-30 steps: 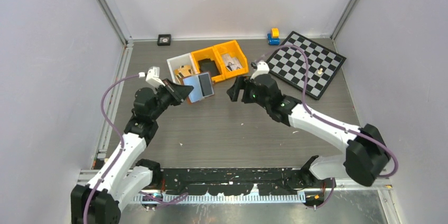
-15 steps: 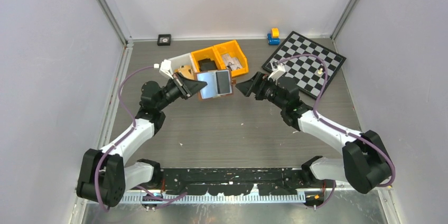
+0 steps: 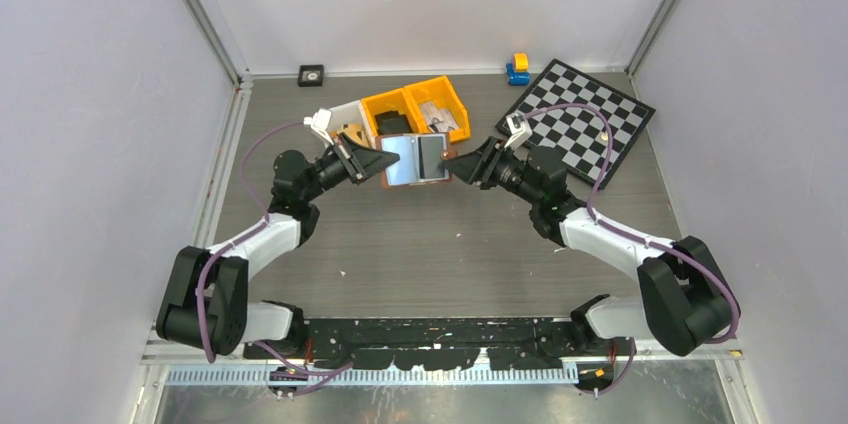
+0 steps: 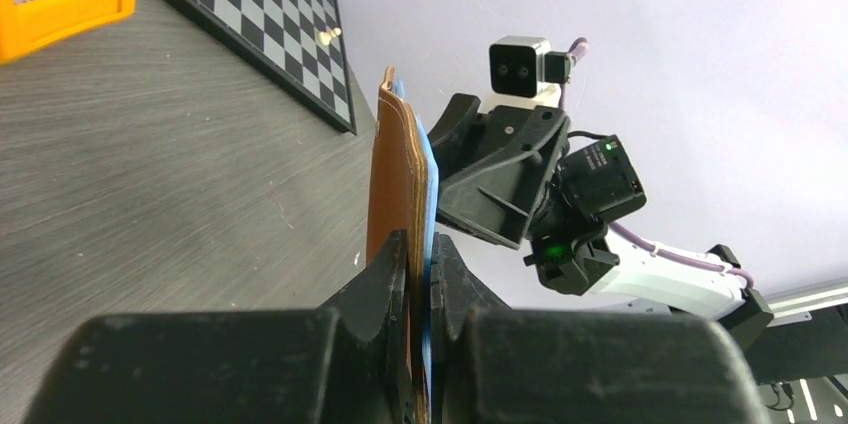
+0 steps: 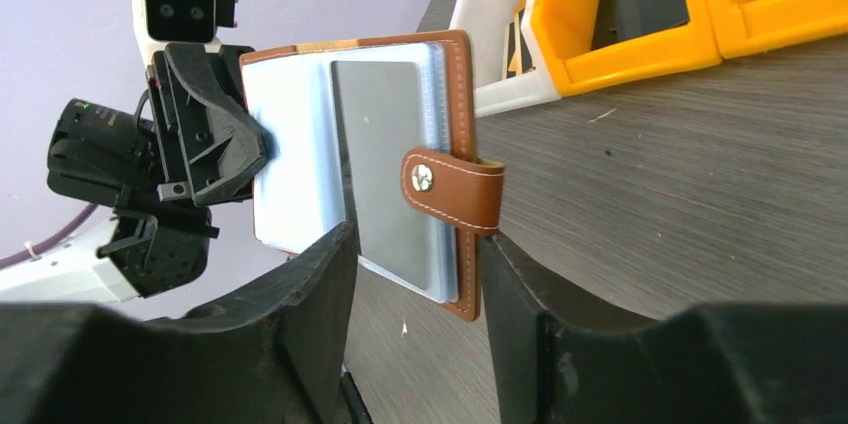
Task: Take the credit cards out of the card holder
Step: Remove the credit card from the card holder.
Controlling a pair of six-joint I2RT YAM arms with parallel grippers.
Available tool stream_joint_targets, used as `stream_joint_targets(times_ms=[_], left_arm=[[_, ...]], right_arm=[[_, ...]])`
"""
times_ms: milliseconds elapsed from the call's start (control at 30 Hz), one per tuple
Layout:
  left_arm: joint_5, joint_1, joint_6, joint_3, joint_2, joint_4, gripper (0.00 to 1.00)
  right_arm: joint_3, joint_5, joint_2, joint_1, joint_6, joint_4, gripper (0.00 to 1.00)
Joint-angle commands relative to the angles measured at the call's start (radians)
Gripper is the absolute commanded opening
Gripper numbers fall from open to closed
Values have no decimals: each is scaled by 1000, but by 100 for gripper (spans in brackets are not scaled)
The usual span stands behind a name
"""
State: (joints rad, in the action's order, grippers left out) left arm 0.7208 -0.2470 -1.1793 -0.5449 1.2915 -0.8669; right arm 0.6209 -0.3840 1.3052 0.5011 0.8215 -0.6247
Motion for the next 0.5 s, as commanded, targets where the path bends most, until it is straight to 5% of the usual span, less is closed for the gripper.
stream_joint_targets(times_ms=[0,100,333,467], left_arm=[[63,-2,-80,-48,23,-170,0],[67,-2,-87,-51,35,-171,0],[69,-2,-91,-51,39,-172,0],[88,-2,-124,-57,57,-210,0]], right_arm=[[0,-30,-14,-8,24,-85,46],[1,-25,-10,-8,25,-82,43],[-3,67,-20,-27,12,7,71],[6,24,6,-37,40,-18,74]])
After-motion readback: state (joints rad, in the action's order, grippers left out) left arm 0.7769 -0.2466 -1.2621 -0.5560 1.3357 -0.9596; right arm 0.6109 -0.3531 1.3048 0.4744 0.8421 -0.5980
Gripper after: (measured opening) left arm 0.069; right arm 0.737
